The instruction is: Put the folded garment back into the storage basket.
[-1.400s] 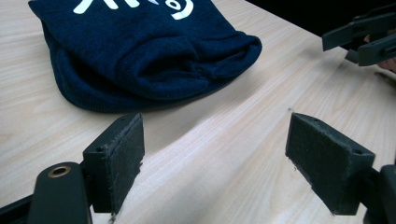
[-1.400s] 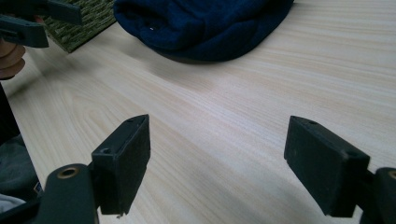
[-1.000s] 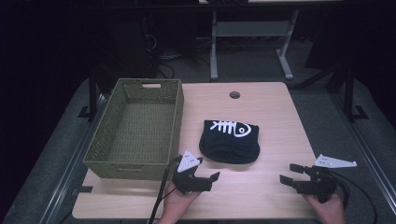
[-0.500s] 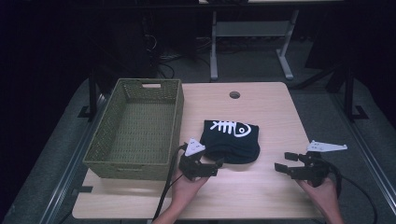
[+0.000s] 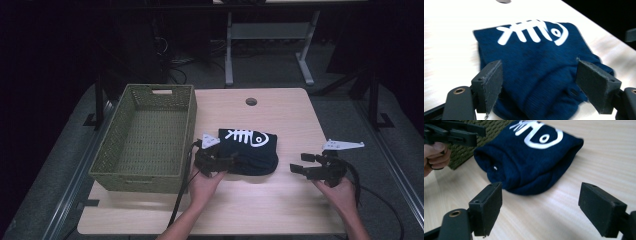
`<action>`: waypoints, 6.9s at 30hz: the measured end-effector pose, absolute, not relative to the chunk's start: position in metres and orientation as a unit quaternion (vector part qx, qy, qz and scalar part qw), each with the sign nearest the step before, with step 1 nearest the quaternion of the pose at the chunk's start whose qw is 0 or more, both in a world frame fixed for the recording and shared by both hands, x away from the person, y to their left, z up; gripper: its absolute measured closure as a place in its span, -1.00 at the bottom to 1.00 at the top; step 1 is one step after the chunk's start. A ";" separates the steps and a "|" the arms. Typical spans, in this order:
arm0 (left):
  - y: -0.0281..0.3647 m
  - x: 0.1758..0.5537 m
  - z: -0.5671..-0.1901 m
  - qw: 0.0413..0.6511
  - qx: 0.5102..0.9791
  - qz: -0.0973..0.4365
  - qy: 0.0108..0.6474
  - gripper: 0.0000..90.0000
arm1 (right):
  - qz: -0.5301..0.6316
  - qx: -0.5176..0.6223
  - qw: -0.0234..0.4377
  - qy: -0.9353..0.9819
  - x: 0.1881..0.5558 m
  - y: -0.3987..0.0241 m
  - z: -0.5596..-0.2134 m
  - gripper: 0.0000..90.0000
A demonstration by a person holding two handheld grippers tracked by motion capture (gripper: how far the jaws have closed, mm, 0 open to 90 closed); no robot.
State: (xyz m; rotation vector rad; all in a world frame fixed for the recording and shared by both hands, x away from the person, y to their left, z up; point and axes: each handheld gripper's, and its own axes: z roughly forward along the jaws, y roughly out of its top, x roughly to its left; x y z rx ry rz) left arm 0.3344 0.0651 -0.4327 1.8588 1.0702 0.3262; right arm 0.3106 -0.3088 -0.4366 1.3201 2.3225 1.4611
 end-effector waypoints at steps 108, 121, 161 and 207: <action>0.044 0.352 -0.413 0.480 0.757 0.074 0.437 0.61 | 0.472 0.473 0.019 0.744 0.351 -0.266 -0.419 0.62; 0.054 0.354 -0.385 0.486 0.759 0.084 0.425 0.61 | 0.489 0.461 0.025 0.740 0.351 -0.260 -0.394 0.62; 0.134 0.367 -0.332 0.503 0.742 0.080 0.435 0.60 | 0.537 0.431 0.003 0.725 0.371 -0.193 -0.339 0.62; 0.230 0.373 -0.307 0.488 0.739 0.086 0.456 0.59 | 0.531 0.406 -0.015 0.744 0.395 -0.096 -0.315 0.62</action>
